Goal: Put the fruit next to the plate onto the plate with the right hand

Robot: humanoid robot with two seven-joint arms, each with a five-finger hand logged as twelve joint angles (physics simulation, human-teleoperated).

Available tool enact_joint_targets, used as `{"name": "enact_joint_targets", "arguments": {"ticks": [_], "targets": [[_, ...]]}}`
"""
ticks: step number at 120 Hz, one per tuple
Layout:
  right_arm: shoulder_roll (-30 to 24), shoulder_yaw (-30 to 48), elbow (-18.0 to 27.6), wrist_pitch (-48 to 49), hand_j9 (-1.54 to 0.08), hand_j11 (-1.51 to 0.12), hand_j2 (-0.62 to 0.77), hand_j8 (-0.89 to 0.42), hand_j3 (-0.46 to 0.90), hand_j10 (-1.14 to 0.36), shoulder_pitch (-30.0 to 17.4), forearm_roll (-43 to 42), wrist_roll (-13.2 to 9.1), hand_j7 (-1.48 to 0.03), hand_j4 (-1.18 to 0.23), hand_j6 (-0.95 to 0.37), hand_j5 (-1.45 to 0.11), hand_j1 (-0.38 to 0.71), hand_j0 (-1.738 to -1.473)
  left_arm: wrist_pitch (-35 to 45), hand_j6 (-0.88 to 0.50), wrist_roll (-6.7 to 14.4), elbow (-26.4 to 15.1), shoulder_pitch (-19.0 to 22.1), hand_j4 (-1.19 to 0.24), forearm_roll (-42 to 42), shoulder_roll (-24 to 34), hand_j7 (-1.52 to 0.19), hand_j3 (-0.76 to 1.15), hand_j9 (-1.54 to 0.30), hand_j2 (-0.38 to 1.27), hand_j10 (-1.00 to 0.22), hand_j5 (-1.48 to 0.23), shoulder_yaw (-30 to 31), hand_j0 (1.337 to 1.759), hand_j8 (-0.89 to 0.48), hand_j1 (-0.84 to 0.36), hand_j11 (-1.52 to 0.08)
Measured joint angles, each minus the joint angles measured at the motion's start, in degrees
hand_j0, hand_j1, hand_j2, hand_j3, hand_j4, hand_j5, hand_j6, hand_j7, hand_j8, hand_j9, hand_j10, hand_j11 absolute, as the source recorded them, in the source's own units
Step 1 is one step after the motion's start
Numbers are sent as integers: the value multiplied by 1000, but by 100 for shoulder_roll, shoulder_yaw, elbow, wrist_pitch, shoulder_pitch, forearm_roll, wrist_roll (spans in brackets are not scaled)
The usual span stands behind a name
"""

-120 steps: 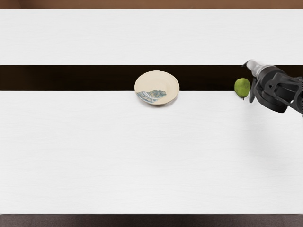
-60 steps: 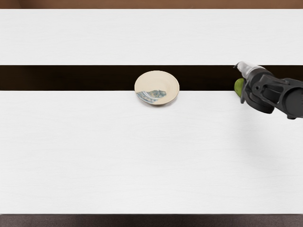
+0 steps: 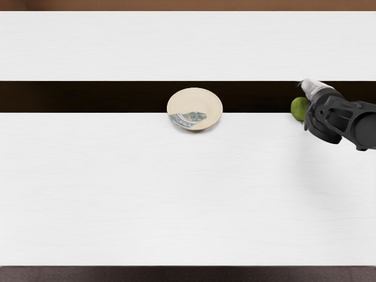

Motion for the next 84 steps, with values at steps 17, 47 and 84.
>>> {"name": "enact_joint_targets", "arguments": {"ticks": [17,47,84], "targets": [[170,3,-264,-1,-242,-242,-35,-190,0,-189,-33,4,0,-242,-190,-191,-243,-127,-1658,0,-14,0,1,0,-14,0,0,-18,0,-18,3,-14,-18,-3,1658,-14,332,-18],[343,29,-484,-1,-254,-254,-37,-199,0,-198,-41,7,0,-254,-198,-200,-254,-117,-1658,-1,-14,0,1,-9,-14,0,0,-18,0,-18,3,-14,-18,2,1658,-14,332,-18],[585,44,-801,-1,-277,-277,-40,-217,0,-215,-54,11,0,-277,-216,-218,-277,-95,-1658,-1,-14,0,1,-9,-14,0,0,-18,0,-18,3,-14,-18,1,1658,-14,332,-18]]}}
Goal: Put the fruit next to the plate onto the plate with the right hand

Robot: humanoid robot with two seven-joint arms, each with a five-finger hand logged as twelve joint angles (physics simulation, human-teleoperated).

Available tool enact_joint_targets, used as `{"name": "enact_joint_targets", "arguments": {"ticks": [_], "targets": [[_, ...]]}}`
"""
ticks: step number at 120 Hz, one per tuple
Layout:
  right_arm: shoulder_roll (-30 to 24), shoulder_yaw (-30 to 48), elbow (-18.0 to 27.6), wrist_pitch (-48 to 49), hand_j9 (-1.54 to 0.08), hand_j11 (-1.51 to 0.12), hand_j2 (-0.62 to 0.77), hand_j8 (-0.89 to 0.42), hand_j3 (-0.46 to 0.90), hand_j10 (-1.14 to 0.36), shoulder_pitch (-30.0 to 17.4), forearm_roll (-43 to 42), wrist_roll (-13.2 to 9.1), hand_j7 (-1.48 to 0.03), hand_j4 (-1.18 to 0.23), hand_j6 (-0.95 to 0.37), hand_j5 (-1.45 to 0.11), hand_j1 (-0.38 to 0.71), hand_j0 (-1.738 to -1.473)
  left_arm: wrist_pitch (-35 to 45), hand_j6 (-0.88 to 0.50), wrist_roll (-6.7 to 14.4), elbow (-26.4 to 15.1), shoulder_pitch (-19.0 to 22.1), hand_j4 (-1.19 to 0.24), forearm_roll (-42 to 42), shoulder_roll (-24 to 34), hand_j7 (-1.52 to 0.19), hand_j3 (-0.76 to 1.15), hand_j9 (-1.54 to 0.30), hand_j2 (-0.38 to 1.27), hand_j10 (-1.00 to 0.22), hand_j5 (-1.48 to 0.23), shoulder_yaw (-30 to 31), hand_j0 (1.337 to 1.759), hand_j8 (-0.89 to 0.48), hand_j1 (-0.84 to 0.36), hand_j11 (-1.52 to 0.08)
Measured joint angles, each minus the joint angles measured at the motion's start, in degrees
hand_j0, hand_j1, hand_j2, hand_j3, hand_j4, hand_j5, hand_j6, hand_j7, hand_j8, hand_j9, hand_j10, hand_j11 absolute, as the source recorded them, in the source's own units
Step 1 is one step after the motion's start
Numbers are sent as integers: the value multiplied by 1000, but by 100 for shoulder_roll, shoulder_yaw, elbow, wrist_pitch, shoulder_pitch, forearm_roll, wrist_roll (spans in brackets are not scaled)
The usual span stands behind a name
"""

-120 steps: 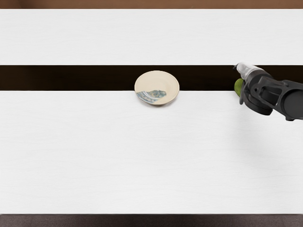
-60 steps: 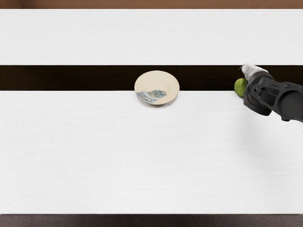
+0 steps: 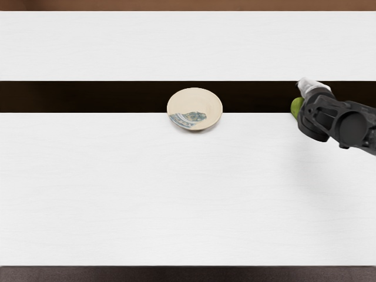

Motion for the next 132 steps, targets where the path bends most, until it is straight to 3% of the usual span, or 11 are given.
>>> {"name": "enact_joint_targets", "arguments": {"ticks": [132], "targets": [[193,12,-326,-3,-489,-489,-70,-390,-1,-389,-152,3,0,-494,-389,-371,-488,103,-1658,-1,-14,0,0,0,-14,0,0,-18,0,-18,3,-14,-18,4,1658,-14,332,-18]]}}
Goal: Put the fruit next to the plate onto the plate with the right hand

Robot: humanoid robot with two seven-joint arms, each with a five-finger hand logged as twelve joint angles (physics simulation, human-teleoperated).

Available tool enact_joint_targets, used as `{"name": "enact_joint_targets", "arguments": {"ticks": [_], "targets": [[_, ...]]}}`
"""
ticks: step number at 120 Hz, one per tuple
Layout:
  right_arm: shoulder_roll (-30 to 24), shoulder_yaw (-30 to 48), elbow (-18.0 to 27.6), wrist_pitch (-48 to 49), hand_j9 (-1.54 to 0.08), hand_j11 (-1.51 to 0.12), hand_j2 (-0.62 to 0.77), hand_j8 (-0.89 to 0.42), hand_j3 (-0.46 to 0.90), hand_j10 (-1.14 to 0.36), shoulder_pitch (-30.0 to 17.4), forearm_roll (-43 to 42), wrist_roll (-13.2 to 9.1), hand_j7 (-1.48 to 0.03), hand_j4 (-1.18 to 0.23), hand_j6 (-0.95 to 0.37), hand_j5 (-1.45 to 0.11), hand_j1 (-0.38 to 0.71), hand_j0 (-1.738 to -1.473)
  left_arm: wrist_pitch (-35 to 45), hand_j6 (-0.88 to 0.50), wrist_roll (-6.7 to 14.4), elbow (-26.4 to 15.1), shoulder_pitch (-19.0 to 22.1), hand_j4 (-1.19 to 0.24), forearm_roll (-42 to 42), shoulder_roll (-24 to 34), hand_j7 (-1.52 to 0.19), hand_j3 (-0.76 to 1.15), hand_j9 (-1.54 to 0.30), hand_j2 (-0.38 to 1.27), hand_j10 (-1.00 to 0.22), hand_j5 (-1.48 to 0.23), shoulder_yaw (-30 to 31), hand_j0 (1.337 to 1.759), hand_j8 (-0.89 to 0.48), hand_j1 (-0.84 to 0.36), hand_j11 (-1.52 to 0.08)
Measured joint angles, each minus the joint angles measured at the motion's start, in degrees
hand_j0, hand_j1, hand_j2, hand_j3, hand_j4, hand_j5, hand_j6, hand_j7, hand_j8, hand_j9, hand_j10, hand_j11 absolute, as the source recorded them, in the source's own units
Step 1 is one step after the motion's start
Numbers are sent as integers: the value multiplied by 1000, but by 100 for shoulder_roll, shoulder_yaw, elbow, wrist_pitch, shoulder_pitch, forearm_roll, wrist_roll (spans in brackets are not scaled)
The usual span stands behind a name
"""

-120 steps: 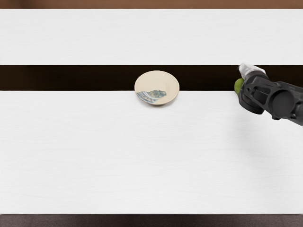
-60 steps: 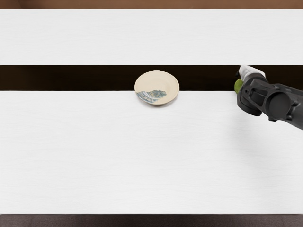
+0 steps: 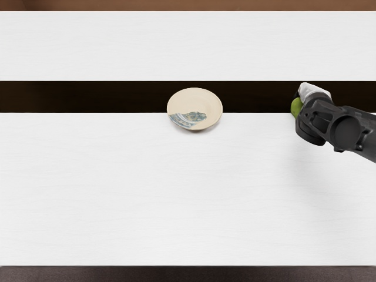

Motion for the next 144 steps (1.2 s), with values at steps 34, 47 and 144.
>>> {"name": "enact_joint_targets", "arguments": {"ticks": [34,47,144], "targets": [[0,0,5,0,-526,-526,-75,-422,0,-421,7,14,0,-533,-422,-368,-525,138,-1657,-2,-14,0,0,0,-14,0,0,-18,0,-18,3,-14,-18,0,1658,-14,332,-18],[0,0,8,1,-551,-551,-62,-439,0,-439,9,28,-1,-558,-439,-360,-551,156,-1657,0,-14,0,0,0,-14,0,0,-18,0,-18,3,-14,-18,0,1658,-14,332,-18],[-5,19,47,18,-755,-750,150,-409,-1,-603,14,38,-10,-762,-496,-319,-748,226,-1652,1,-14,0,2,0,-14,0,0,-18,0,-18,3,-14,-18,3,1658,-14,332,-18]]}}
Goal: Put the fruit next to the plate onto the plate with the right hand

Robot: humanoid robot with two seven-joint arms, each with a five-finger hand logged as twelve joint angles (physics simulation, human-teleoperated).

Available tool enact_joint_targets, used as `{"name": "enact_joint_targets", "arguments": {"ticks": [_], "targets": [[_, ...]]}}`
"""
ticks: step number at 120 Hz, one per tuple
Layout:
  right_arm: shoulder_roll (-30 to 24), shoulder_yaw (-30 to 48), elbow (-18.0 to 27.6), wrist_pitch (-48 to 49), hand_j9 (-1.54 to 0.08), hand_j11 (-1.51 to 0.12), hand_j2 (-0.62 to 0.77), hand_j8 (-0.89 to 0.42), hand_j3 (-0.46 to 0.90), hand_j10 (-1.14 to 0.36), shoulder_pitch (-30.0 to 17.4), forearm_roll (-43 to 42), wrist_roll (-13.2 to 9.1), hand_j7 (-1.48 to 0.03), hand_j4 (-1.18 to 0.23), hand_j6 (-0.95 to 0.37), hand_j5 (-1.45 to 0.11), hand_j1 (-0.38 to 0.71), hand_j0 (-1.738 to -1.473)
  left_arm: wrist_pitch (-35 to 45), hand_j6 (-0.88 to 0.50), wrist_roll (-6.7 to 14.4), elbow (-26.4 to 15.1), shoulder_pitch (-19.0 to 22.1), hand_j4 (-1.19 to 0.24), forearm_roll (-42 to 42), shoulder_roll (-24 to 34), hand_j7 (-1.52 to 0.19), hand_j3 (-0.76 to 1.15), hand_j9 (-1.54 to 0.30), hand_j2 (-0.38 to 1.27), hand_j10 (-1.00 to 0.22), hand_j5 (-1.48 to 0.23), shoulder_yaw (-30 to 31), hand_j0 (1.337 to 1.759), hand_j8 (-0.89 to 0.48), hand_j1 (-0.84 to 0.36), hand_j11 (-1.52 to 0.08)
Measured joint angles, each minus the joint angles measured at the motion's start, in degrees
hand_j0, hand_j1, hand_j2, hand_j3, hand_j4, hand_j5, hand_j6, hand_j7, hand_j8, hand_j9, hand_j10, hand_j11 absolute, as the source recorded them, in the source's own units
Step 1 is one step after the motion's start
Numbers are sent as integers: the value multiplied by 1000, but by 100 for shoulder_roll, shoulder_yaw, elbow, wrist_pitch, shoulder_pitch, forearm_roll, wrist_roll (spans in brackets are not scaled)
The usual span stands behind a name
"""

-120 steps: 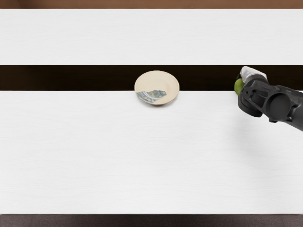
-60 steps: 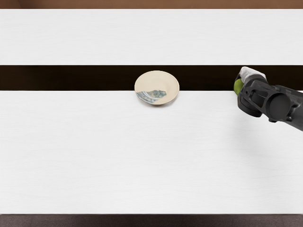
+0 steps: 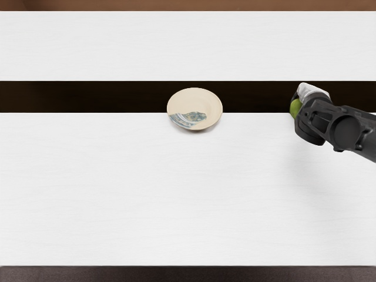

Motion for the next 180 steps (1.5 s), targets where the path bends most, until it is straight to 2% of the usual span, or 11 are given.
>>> {"name": "enact_joint_targets", "arguments": {"ticks": [40,78,96,109,131,180], "targets": [[-9,9,23,-10,-814,-810,194,-430,-1,-651,1,5,2,-823,-539,-342,-792,211,-1651,0,-14,0,-1,0,-14,0,0,-18,0,-18,3,-14,-18,5,1658,-14,332,-18],[-18,116,77,42,-892,-885,348,-528,-1,-729,30,214,-1,-915,-721,-474,-863,215,-1652,0,-14,0,-1,0,-14,0,0,-18,0,-18,3,-14,-18,0,1658,-14,332,-18],[-37,239,222,58,-948,-941,337,-497,-1,-775,45,353,-4,-970,-689,-440,-923,226,-1652,0,-14,0,-2,0,-14,0,0,-18,0,-18,3,-14,-18,5,1658,-14,332,-18],[-63,334,318,65,-992,-983,353,-466,-1,-749,48,391,-1,-1006,-660,-415,-976,242,-1651,0,-14,0,-1,0,-14,0,0,-18,0,-18,3,-14,-18,6,1658,-14,332,-18],[-245,572,657,77,-1028,-1015,355,-434,-1,-723,50,427,-3,-1037,-625,-384,-1024,253,-1649,0,-14,0,1,7,-14,0,0,-18,0,-18,3,-14,-18,6,1658,-14,332,-18],[-941,1486,2137,201,-1085,-1069,353,-410,-1,-704,4,826,-3,-1085,-602,-363,-1088,253,-1647,1,-14,0,6,35,-14,9,0,-18,0,-18,3,-14,-18,30,1658,-14,332,-18]]}}
